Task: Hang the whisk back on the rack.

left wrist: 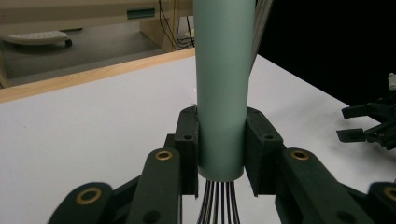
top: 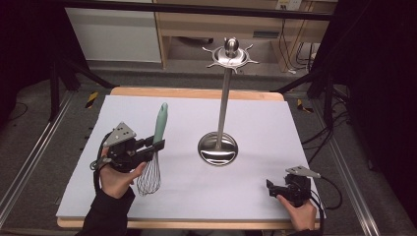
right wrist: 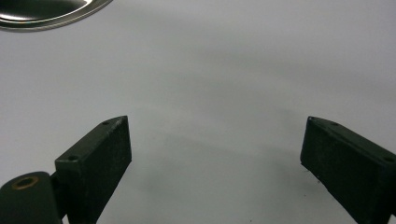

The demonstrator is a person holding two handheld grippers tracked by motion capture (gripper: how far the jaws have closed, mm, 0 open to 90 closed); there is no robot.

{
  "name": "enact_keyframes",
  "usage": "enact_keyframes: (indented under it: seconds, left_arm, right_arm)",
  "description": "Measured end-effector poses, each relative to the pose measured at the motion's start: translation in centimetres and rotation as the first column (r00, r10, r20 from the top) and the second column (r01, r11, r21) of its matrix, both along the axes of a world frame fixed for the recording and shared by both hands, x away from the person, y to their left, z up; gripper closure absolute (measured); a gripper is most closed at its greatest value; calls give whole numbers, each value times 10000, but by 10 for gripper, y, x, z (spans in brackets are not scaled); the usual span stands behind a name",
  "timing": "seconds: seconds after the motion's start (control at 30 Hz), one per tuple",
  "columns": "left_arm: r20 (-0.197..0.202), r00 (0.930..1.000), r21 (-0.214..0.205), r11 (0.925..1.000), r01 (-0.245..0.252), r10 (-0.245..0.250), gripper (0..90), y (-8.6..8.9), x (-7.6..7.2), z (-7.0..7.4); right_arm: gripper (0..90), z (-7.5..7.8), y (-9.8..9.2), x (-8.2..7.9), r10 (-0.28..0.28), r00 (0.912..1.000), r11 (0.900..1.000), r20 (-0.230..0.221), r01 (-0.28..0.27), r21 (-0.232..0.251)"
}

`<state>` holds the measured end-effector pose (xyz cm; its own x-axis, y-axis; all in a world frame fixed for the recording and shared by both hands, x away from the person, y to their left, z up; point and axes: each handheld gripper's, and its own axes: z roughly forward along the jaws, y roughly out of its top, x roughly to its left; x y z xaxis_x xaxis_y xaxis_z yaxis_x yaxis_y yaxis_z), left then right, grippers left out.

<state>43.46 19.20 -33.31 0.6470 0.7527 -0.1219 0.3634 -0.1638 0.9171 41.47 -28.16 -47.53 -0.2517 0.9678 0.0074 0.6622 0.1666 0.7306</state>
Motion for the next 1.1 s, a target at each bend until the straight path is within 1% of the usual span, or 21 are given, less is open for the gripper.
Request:
enact_keyframes:
  seconds: [0.17,0.23,0.27,0.3,0.5,0.57,0.6,0.73,0.87,0.97,1.1]
  left_arm:
    - [233,9996,-76,9999,144,-142,689,-7,1,7]
    - [299,9993,-92,9997,213,-211,689,-10,3,10]
    - [315,9992,-75,9997,231,-229,689,-11,4,12]
    - [337,9991,-67,9997,249,-246,689,-12,5,14]
    - [450,9983,-272,9989,394,-381,689,-17,6,22]
    - [530,9978,-266,9988,413,-399,689,-19,6,24]
    - [554,9977,-258,9988,413,-398,689,-20,6,25]
    - [674,9967,-383,9981,481,-454,689,-24,7,31]
    - [817,9954,-306,9981,535,-508,689,-27,7,37]
    - [855,9949,-274,9981,557,-531,688,-28,8,42]
    - [902,9941,-349,9974,629,-595,689,-29,10,47]
  right_arm:
    - [92,0,0,0,-8,10000,10000,-80,8,29]
    - [91,0,0,0,-14,10000,10000,-68,13,-32]
    - [91,0,1,0,-77,9999,9999,-77,78,74]
    - [91,0,0,0,-70,10000,10000,-68,70,63]
    - [92,0,-1,1,23,10000,10000,-24,-22,31]
    - [92,0,0,0,-26,10000,10000,-82,27,74]
    - [93,0,-1,1,14,10000,10000,-84,-14,19]
    - [94,-1,-1,1,20,10000,10000,-68,-20,54]
    - [94,-1,-1,1,27,10000,10000,-55,-27,52]
    - [94,-1,-1,1,29,10000,10000,-70,-28,64]
    - [94,-1,-1,1,37,10000,10000,-52,-37,56]
